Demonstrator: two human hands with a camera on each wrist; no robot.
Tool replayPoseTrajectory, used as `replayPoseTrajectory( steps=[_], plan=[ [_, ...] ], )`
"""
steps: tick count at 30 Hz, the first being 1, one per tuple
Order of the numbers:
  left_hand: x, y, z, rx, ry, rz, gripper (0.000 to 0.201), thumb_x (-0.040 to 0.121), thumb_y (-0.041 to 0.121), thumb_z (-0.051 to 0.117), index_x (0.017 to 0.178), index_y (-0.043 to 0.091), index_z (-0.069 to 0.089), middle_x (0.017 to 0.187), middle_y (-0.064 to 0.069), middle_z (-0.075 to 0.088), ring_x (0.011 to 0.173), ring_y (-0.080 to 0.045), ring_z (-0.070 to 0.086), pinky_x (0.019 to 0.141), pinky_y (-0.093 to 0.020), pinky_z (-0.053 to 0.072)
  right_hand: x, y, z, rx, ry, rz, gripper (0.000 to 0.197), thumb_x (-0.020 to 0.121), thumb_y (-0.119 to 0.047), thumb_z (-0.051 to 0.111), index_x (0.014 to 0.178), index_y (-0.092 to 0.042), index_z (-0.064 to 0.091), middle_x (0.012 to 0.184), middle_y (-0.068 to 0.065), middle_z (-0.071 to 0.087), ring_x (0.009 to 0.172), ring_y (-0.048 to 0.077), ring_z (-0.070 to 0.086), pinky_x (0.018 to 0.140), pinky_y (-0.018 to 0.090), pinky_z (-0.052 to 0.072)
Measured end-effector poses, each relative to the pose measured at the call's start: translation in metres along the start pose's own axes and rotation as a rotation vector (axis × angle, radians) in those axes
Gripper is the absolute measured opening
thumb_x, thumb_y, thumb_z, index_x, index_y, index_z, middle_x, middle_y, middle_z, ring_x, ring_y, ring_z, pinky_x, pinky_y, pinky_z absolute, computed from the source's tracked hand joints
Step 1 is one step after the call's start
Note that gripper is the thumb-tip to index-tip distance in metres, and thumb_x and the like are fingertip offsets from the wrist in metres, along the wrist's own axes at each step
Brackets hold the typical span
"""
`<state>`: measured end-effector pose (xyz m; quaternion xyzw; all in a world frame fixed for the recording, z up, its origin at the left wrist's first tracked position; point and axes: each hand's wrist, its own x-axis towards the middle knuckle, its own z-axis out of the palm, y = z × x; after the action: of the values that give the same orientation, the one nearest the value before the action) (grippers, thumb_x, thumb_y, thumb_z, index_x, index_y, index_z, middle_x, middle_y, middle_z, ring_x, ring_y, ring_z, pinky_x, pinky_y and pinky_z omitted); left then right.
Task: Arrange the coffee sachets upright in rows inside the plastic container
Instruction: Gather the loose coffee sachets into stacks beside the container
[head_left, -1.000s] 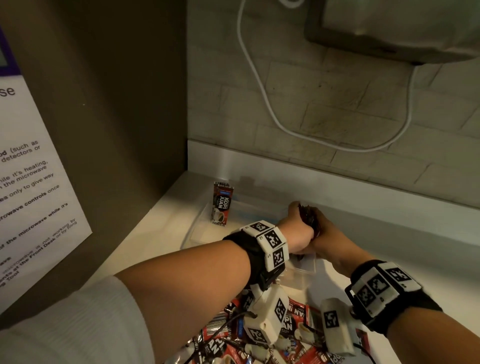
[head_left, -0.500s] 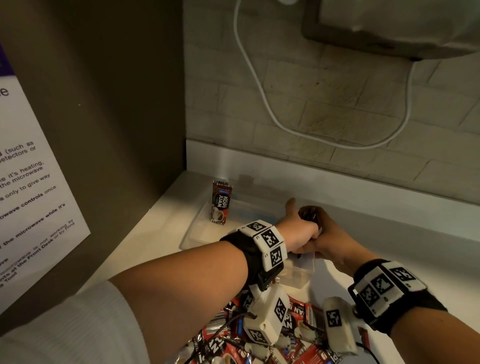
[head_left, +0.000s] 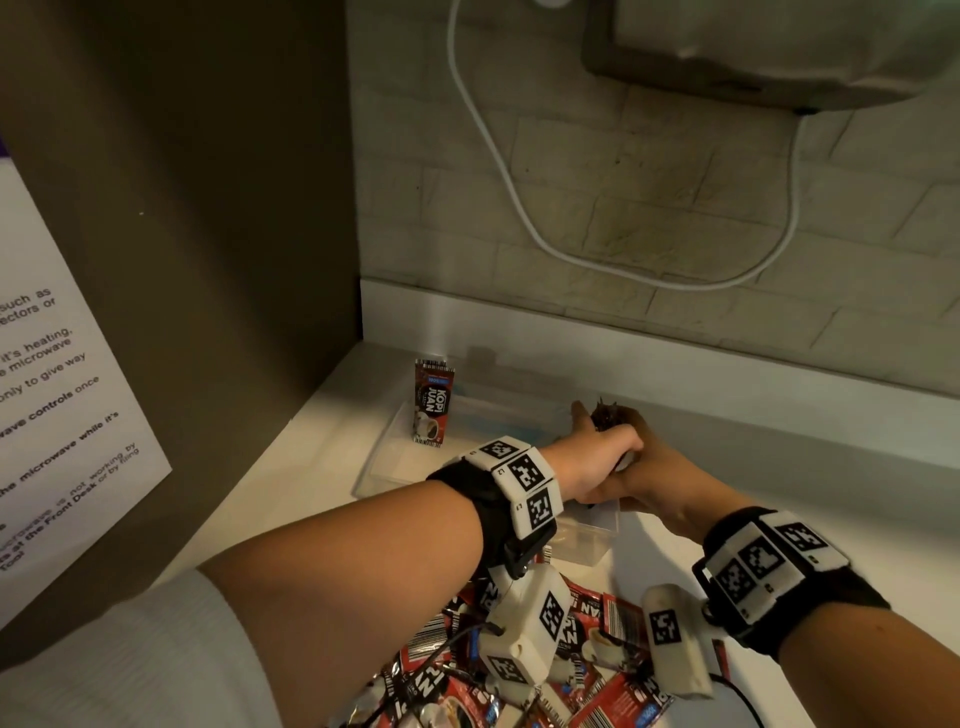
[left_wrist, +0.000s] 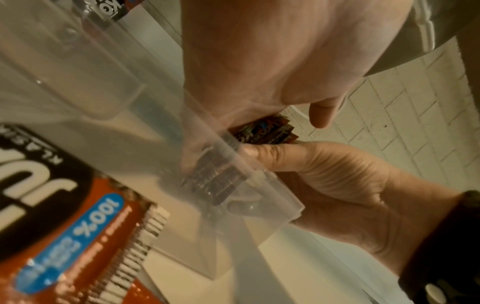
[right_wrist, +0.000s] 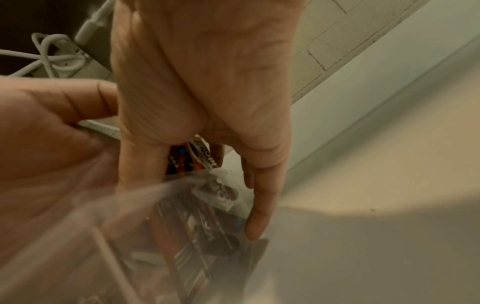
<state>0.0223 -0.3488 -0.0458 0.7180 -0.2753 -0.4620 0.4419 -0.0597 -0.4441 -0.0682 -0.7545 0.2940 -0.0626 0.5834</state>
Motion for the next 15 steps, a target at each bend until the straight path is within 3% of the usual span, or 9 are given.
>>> replayPoseTrajectory(
  steps=[4,7,10,11,13,15],
  plan=[
    [0.000,-0.001,-0.002,-0.014,-0.024,0.012,0.088,0.095,0.042,0.047,0.152,0.023,-0.018,0.156,-0.017,0.024,0.138,-0.035,0.032,0.111,-0.041,0.035,-0.005,-0.003,-0.003,0.000,0.021,0.016,0.098,0.057,0.012,0.082,0.133,-0.028,0.033,0.122,0.001,0.055,0.105,0.024,0.062,0.081,0.047,0.057],
    [0.000,-0.002,-0.004,0.003,0.005,0.022,0.088,0.093,0.045,0.047,0.153,0.024,-0.013,0.154,-0.019,0.029,0.135,-0.036,0.036,0.109,-0.044,0.036,-0.012,-0.007,-0.008,-0.055,0.025,0.030,0.106,0.052,-0.001,0.089,0.134,-0.036,0.032,0.128,-0.001,0.049,0.110,0.029,0.058,0.089,0.054,0.052],
    [-0.016,0.003,-0.013,0.065,0.054,0.086,0.077,0.096,0.044,0.046,0.155,0.018,0.003,0.152,-0.014,0.033,0.135,-0.031,0.037,0.088,-0.030,0.039,-0.026,-0.017,-0.016,-0.147,0.058,0.007,0.112,0.042,-0.026,0.090,0.135,-0.040,0.029,0.132,-0.003,0.040,0.112,0.029,0.055,0.084,0.041,0.051],
    [-0.022,0.005,-0.019,0.098,0.078,0.118,0.072,0.097,0.043,0.046,0.154,0.016,0.011,0.153,-0.011,0.032,0.136,-0.028,0.036,0.085,-0.030,0.037,-0.034,-0.021,-0.019,-0.169,0.083,-0.017,0.108,0.042,-0.031,0.087,0.135,-0.037,0.032,0.131,-0.002,0.040,0.111,0.028,0.054,0.084,0.037,0.050],
    [-0.038,0.007,-0.034,0.205,0.131,0.194,0.065,0.095,0.041,0.050,0.150,0.015,0.027,0.150,-0.007,0.037,0.134,-0.025,0.038,0.091,-0.031,0.035,-0.051,-0.030,-0.026,-0.204,0.145,-0.073,0.089,0.048,-0.037,0.082,0.127,-0.028,0.044,0.125,-0.003,0.048,0.107,0.023,0.055,0.082,0.032,0.047],
    [-0.059,0.002,-0.052,0.317,0.179,0.287,0.048,0.092,0.033,0.057,0.136,0.019,0.046,0.132,-0.001,0.051,0.121,-0.020,0.049,0.087,-0.028,0.039,-0.068,-0.033,-0.033,-0.282,0.157,-0.110,0.060,0.058,-0.038,0.079,0.111,-0.020,0.057,0.110,0.000,0.060,0.097,0.022,0.060,0.079,0.032,0.048]
  ],
)
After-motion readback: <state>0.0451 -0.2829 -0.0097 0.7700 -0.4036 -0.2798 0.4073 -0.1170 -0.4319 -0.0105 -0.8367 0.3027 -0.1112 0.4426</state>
